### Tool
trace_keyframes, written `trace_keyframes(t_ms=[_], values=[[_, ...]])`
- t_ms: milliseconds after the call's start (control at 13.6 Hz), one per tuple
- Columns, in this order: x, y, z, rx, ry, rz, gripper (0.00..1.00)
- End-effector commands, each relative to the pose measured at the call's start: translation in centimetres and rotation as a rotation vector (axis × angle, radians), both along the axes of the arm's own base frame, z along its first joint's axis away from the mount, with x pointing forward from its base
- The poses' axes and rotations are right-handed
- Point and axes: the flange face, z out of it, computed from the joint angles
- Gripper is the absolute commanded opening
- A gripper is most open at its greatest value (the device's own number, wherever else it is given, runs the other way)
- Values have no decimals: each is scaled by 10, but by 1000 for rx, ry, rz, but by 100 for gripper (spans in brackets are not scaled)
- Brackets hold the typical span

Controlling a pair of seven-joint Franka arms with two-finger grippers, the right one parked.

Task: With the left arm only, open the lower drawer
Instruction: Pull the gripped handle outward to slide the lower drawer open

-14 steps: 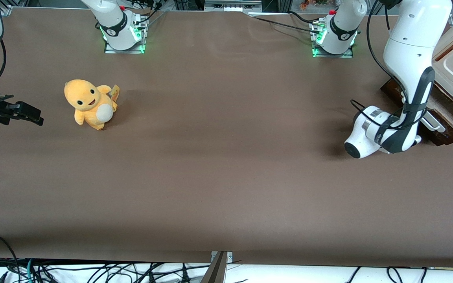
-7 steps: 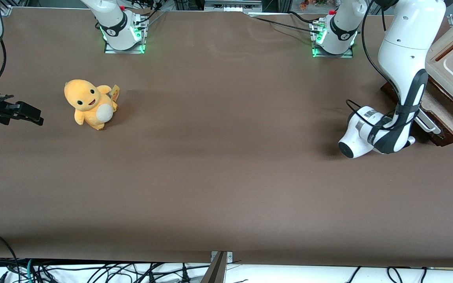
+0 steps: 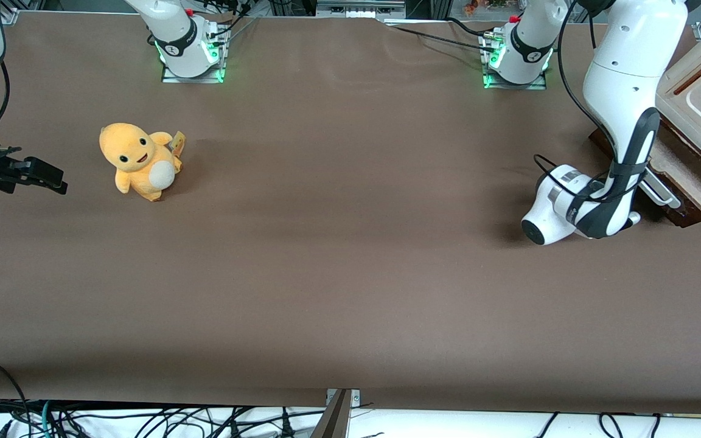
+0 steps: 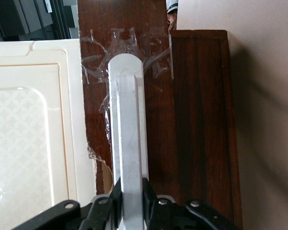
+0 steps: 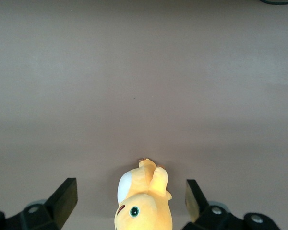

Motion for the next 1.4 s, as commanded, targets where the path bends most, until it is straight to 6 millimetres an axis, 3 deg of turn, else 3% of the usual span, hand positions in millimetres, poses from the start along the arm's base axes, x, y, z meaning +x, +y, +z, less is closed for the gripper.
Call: trace_keyframes(t_ms=[0, 221, 515, 588, 662, 1029, 1324], values=[[7, -9, 7, -7, 23, 4, 0], [7, -9, 7, -6, 22, 4, 5], [6, -6, 6, -8, 26, 10, 61], [6, -6, 6, -8, 26, 10, 87], [6, -6, 6, -8, 26, 11, 100], [7, -18, 15, -24, 15, 18, 100], [21, -58, 61, -141, -33, 41, 100]])
